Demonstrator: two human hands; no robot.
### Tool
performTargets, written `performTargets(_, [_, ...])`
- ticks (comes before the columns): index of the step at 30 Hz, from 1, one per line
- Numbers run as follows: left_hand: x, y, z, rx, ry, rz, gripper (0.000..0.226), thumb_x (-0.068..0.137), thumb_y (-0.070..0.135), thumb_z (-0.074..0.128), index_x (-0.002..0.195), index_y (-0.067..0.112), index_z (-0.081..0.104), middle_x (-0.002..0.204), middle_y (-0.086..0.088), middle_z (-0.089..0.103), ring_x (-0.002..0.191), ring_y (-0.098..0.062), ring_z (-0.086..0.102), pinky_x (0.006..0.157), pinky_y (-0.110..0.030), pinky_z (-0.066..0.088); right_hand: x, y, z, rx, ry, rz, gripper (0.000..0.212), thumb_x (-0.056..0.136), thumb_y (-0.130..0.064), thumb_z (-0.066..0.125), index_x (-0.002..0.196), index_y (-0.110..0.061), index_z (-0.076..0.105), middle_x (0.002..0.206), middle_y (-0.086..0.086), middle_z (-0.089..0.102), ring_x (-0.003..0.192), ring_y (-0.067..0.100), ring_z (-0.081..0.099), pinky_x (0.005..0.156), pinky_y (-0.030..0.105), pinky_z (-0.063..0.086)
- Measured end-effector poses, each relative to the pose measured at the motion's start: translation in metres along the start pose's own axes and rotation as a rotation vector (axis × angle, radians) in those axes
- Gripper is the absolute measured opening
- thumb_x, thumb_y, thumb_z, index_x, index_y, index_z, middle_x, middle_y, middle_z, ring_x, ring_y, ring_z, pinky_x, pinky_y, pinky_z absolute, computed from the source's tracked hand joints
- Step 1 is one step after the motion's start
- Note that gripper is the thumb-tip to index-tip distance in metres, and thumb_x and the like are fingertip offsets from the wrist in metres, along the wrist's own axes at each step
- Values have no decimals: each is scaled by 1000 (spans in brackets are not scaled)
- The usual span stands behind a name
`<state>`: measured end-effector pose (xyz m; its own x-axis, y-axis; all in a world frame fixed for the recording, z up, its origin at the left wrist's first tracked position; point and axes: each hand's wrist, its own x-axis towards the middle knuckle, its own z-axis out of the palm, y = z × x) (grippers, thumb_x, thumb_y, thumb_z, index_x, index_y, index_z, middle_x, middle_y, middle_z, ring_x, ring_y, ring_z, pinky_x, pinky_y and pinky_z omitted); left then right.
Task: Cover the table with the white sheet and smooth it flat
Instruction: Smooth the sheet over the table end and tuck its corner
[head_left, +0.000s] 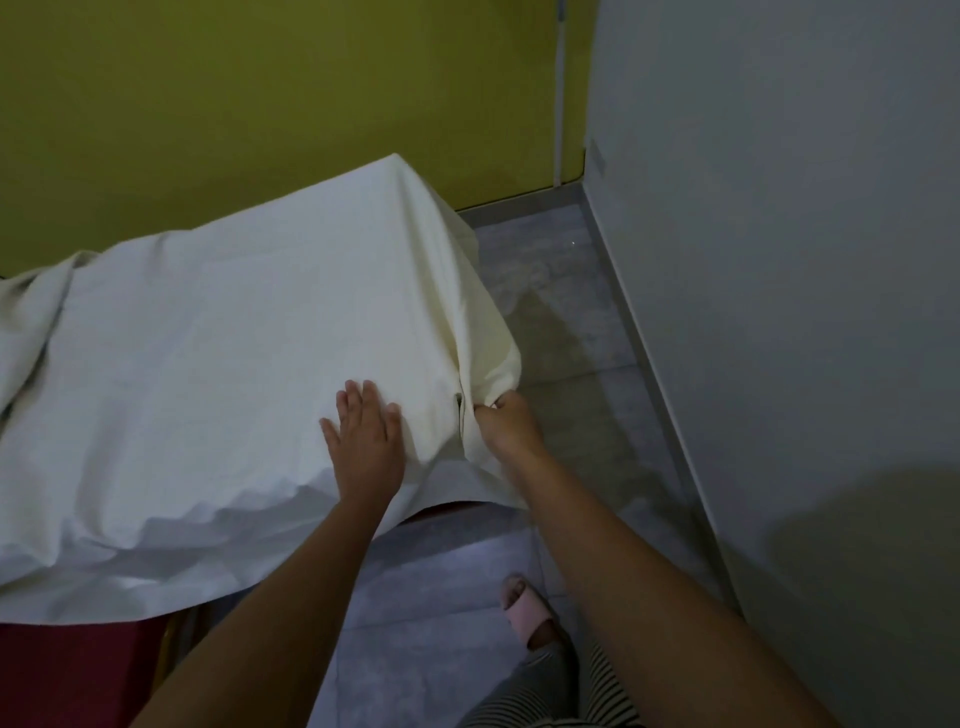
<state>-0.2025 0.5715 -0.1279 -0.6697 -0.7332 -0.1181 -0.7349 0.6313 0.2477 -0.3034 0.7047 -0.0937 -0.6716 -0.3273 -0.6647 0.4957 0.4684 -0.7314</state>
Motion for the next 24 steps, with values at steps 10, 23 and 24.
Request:
performTargets(10, [11, 24, -11, 19, 57, 154, 55, 102, 34, 22, 151, 11, 11, 160, -8, 5, 148, -20, -1, 117, -45, -8, -37, -11, -20, -270, 758, -484, 38, 80, -24, 68, 113, -15, 53, 118, 6, 56, 109, 26, 52, 89, 40, 36])
performTargets(23, [10, 11, -8, 54, -146, 119, 59, 102, 38, 19, 151, 9, 6, 160, -11, 1, 148, -24, -2, 119, -47, 1, -9, 33, 2, -430, 311, -201, 56, 90, -13, 48, 143, -19, 30, 148, 7, 33, 127, 31, 42, 100, 47, 40])
performTargets(24, [10, 9, -8, 55, -157, 130, 59, 102, 39, 19, 151, 9, 6, 160, -11, 1, 148, -24, -2, 118, -47, 2, -7, 34, 2, -374, 273, -181, 57, 90, -13, 49, 144, -20, 29, 146, 8, 35, 126, 32, 44, 100, 47, 41])
